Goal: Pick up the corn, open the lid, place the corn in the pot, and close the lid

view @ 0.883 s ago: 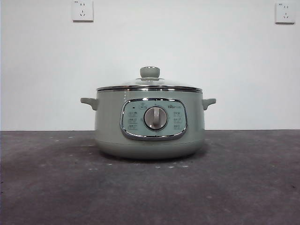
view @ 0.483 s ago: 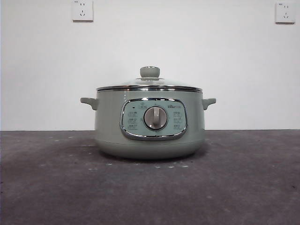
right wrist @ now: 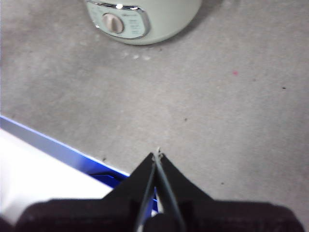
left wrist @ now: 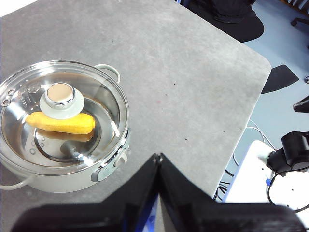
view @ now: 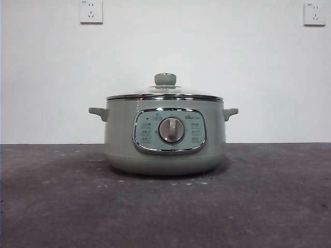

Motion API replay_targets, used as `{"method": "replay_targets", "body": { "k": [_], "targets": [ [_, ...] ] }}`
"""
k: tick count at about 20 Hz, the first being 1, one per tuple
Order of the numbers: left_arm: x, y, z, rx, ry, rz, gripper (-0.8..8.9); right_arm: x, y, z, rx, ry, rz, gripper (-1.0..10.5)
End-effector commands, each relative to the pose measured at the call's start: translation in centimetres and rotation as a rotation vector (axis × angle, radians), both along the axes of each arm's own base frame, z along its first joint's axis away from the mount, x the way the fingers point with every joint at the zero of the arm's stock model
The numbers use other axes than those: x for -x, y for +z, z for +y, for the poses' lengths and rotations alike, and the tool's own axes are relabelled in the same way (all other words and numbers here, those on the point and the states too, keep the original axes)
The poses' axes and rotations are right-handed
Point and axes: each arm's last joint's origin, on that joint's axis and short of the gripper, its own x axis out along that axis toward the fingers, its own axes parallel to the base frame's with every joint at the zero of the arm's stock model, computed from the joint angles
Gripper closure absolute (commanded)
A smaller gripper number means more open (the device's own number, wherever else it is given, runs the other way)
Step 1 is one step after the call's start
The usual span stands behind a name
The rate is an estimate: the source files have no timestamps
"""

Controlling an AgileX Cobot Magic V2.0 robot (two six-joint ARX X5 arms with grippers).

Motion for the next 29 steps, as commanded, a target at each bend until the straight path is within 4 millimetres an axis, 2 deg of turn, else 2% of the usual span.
{"method": "replay_targets", "body": {
  "k": [1,9,11,13,15,18,21,26,29],
  "targets": [
    [-0.1,0.4,0.1,-0.032,0.019,-0.082,8.16,0.1,-0.4,-0.1,0.027,-0.023,0.022,9.5],
    [-0.7,0.5,1.6,-0.022,0.163,-0.053,8.16,0.0,-0.4,-0.2,0.058,-0.057,0.005,9.5],
    [0.1,1.5,3.6,-0.015,0.236,-0.159,8.16,0.0,-0.4,-0.2,0.061,-0.060,0.003,9.5],
    [2.1,2.3,5.1,0.031,0.266,-0.304,8.16,0.0,-0.4,-0.2,0.062,-0.061,0.003,9.5],
    [4.0,1.5,6.4,0.070,0.315,-0.422,8.16,0.0,-0.4,-0.2,0.062,-0.061,0.003,9.5],
    [6.2,-2.5,8.5,0.092,0.440,-0.549,8.16,-0.2,-0.4,-0.2,0.065,-0.061,0.008,9.5],
    [7.7,-8.4,10.0,0.082,0.556,-0.640,8.16,-0.2,-0.4,-0.2,0.065,-0.060,0.008,9.5],
    [9.3,-18.8,10.9,0.021,0.705,-0.641,8.16,-0.2,-0.4,-0.2,0.065,-0.061,0.008,9.5],
    [9.9,-24.3,10.9,0.013,0.732,-0.616,8.16,-0.2,-0.4,-0.2,0.065,-0.061,0.008,9.5]
  ]
}}
